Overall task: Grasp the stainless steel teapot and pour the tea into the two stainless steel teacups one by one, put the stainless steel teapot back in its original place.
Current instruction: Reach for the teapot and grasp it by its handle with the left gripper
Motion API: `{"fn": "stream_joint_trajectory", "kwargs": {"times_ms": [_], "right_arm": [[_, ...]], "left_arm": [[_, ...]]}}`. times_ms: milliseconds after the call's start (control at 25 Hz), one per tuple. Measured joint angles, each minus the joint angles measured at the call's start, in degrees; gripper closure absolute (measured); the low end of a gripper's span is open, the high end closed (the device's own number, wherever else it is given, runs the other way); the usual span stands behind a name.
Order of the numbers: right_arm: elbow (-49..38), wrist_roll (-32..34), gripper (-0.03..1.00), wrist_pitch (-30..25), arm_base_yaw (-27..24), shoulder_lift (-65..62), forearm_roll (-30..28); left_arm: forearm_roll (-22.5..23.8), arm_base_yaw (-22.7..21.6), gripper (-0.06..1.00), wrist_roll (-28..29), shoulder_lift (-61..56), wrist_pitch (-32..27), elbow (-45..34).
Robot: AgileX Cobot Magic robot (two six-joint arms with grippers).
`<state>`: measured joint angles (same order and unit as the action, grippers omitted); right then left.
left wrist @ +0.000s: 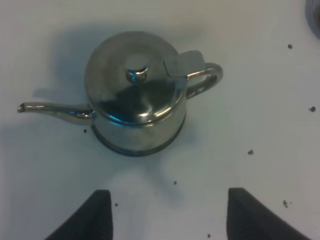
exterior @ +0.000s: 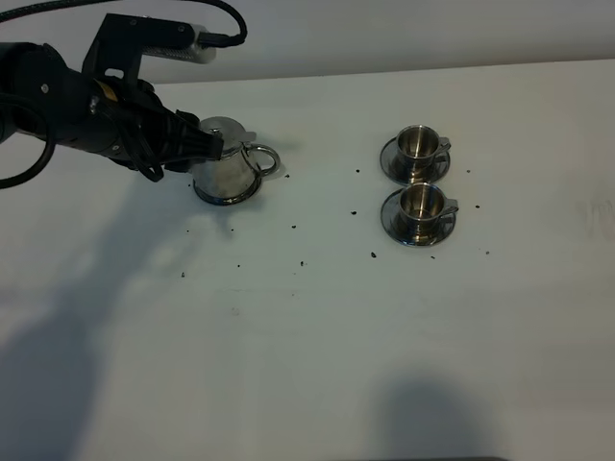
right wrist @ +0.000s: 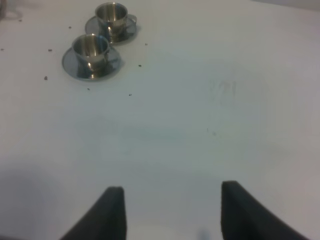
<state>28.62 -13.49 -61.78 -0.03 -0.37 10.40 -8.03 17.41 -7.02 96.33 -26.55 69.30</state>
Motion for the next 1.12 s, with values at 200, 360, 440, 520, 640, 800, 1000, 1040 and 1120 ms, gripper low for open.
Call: {"fn": "stream_joint_trajectory", "kwargs": {"times_ms": [200, 360, 440, 520, 640, 800, 1000, 1040, 1120], "right_arm": [[-0.05, -0.05, 0.55, -0.02, 0.00, 0.00, 0.00], [-0.05, -0.05, 0.55, -0.02, 0.00, 0.00, 0.02], [-0.11, -0.05, 0.55, -0.02, 0.00, 0.00, 0.02], [-0.11, -0.01, 0.55, -0.02, 0.00, 0.00, 0.02], [-0.11, -0.01, 0.55, -0.02, 0.00, 0.00, 0.02], [-0.11, -0.01, 0.55, -0.02, 0.00, 0.00, 0.02], [-0.11, -0.01, 0.55, -0.02, 0.00, 0.00, 0.02], [-0.11, -0.01, 0.55, -0.02, 0.00, 0.00, 0.02], [-0.11, -0.06, 0.55, -0.02, 0.00, 0.00, 0.07]], "left_arm": [[-9.17, 0.00, 0.41, -8.98, 2.95, -4.19, 5.56], [-18.26, 0.45, 0.41, -17.29, 9.72, -14.85, 15.76], [-19.41, 1.72, 0.41, -18.76, 13.30, -19.96, 21.25], [-18.35, 3.82, 0.41, -18.67, 16.69, -24.44, 26.90], [-12.14, 8.06, 0.41, -15.88, 21.25, -30.21, 35.87], [-1.16, 13.09, 0.41, -10.03, 26.63, -36.63, 48.58], [4.86, 14.81, 0.41, -5.55, 33.07, -41.49, 59.58], [5.28, 14.81, 0.41, -5.18, 34.18, -41.49, 60.64], [6.75, 14.47, 0.41, -4.33, 36.66, -41.49, 61.79]]}}
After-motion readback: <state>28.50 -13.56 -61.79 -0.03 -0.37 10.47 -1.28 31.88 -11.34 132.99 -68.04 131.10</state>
